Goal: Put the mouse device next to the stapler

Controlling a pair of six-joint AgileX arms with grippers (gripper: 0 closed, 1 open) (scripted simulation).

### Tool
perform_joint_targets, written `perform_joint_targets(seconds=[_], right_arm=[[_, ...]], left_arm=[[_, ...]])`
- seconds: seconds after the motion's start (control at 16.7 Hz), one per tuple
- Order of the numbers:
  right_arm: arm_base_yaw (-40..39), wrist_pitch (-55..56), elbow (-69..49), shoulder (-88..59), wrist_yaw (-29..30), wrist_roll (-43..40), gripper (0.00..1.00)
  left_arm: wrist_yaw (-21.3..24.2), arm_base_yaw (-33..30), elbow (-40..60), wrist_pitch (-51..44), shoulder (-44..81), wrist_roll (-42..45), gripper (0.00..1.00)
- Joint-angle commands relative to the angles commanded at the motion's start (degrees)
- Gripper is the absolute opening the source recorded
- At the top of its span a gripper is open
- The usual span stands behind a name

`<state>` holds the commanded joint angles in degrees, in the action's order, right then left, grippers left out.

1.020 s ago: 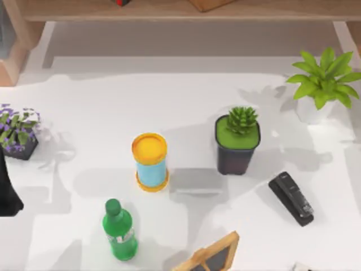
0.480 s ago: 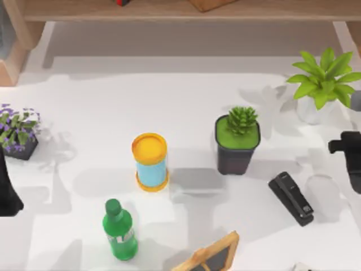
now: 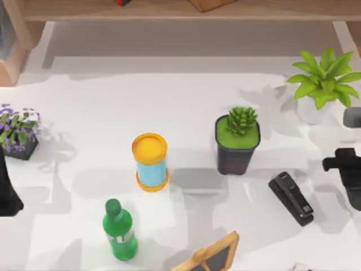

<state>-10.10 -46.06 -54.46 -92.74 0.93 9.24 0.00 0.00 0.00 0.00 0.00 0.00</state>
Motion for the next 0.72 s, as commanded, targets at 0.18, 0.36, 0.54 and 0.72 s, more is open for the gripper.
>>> perform_joint_targets(seconds=[0.18, 0.36, 0.54, 0.72], right_arm=[[0.2, -0.1, -0.1, -0.2, -0.1, 0.1, 0.0], [0.2, 0.0, -0.3, 0.0, -0.1, 0.1, 0.0], [0.2, 0.2, -0.7, 0.3, 0.0, 0.1, 0.0], [0.1, 0.6, -1.1, 0.8, 0.0, 0.2, 0.0]], left_arm=[[0.0, 0.0, 0.0, 0.0, 0.0, 0.0, 1.0], [0.0, 0.0, 0.0, 0.0, 0.0, 0.0, 1.0], [0.0, 0.0, 0.0, 0.0, 0.0, 0.0, 1.0], [0.0, 0.0, 0.0, 0.0, 0.0, 0.0, 1.0]])
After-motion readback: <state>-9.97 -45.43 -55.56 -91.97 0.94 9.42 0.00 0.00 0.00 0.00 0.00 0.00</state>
